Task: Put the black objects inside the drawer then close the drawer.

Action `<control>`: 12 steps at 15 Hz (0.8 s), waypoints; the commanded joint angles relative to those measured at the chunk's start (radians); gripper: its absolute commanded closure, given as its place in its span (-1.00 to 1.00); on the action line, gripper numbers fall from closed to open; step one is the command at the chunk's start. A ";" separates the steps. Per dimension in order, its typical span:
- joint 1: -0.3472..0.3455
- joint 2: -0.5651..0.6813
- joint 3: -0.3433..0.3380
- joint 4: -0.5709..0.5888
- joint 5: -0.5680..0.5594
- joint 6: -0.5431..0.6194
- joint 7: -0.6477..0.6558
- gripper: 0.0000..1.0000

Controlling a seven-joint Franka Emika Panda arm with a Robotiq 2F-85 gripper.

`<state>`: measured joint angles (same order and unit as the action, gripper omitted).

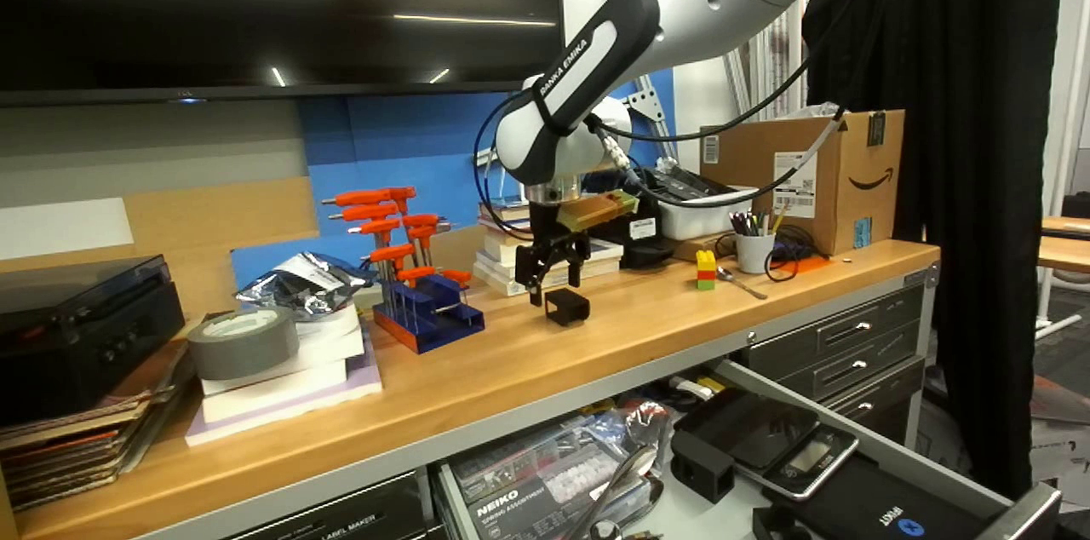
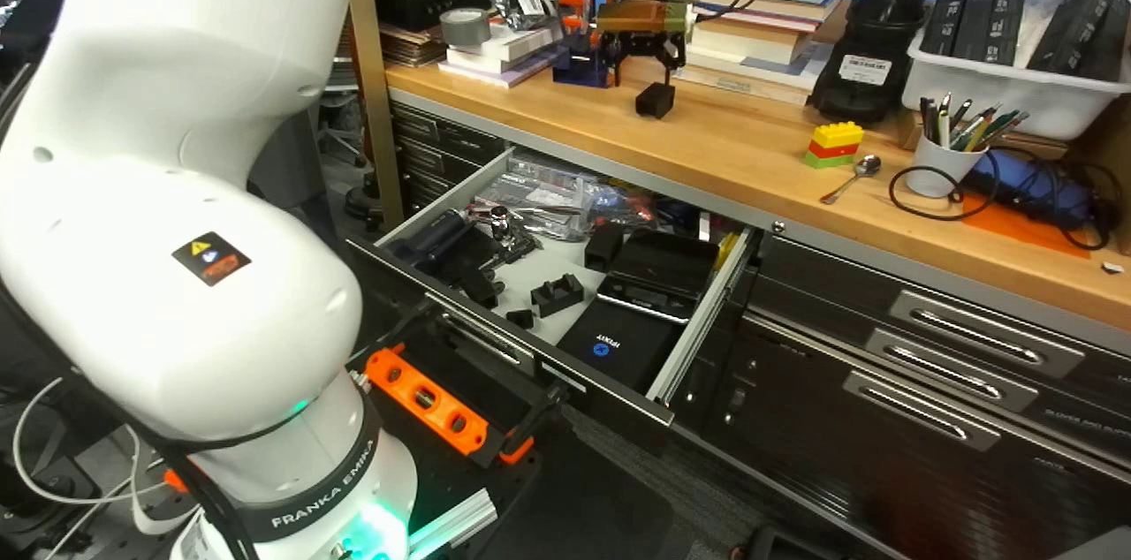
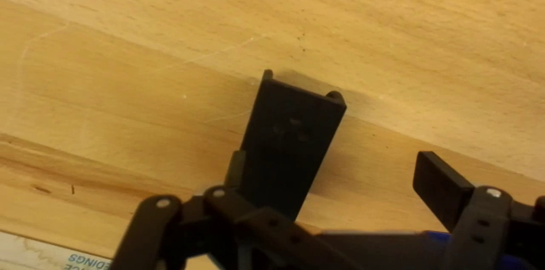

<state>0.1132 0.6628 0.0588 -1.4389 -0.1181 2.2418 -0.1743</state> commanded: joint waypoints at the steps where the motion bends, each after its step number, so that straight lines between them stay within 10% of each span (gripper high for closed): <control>1: 0.027 0.038 -0.034 0.074 -0.050 -0.065 0.058 -1.00; 7: 0.014 0.078 -0.043 0.110 -0.050 -0.111 0.075 -1.00; 8: 0.011 0.085 -0.042 0.115 -0.047 -0.113 0.073 -0.50; 12: 0.004 0.105 -0.040 0.133 -0.042 -0.120 0.069 0.02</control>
<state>0.1183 0.7392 0.0192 -1.3658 -0.1577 2.1577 -0.1164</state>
